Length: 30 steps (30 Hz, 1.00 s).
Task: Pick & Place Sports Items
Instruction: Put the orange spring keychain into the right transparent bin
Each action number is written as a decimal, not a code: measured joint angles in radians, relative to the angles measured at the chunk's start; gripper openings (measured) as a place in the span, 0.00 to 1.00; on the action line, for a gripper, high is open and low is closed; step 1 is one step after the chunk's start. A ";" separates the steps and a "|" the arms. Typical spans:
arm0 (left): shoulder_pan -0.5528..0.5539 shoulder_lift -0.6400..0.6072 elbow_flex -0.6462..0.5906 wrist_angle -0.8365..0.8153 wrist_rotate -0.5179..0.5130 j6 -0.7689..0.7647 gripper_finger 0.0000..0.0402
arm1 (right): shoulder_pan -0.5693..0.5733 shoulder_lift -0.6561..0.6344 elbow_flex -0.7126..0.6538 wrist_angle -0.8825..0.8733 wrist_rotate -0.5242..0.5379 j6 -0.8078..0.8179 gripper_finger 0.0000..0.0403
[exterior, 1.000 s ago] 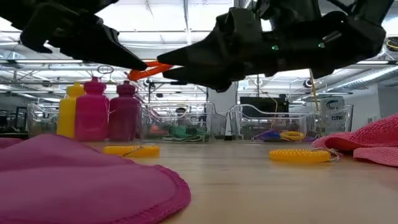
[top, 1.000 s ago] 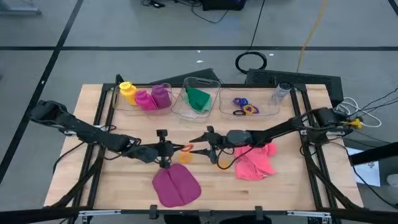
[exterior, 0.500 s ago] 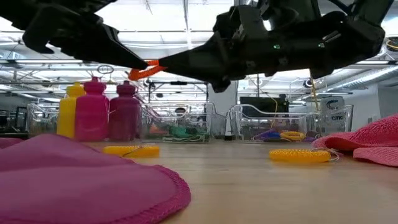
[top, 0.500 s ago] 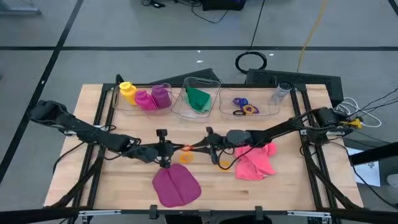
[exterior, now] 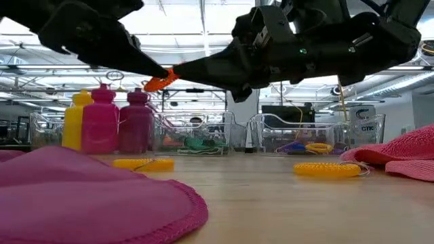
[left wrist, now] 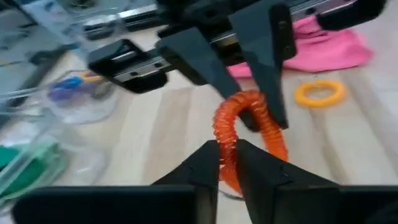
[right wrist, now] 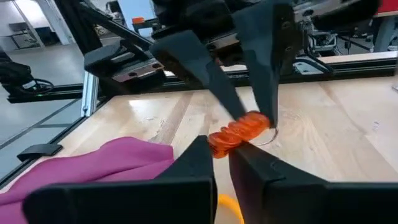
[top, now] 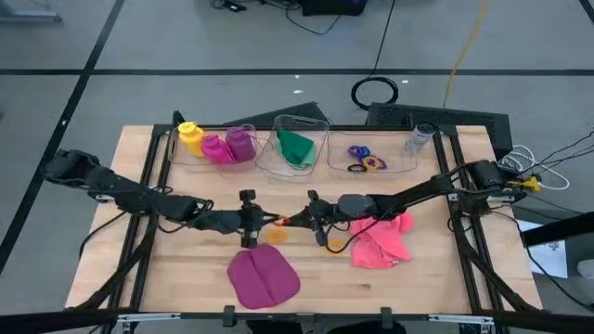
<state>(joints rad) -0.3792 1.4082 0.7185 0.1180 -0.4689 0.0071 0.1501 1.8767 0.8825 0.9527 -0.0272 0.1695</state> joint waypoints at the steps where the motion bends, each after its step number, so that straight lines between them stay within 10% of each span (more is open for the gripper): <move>1: 0.006 0.000 0.000 0.009 0.031 0.009 0.13 | 0.000 0.000 0.000 0.000 0.001 -0.003 0.01; 15: 0.010 -0.062 0.000 -0.017 0.154 0.038 0.57 | 0.000 -0.002 0.000 -0.024 0.056 -0.032 0.00; 25: -0.027 -0.230 0.001 -0.234 0.098 -0.139 0.61 | 0.000 -0.123 0.000 -0.196 0.069 -0.059 0.00; 30: -0.051 -0.241 0.000 -0.264 0.097 -0.195 0.61 | 0.002 -0.257 -0.001 -0.431 0.252 -0.062 0.00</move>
<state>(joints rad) -0.4303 1.1675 0.7189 -0.1459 -0.3721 -0.1876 0.1524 1.6197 0.8817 0.5212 0.2245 0.1078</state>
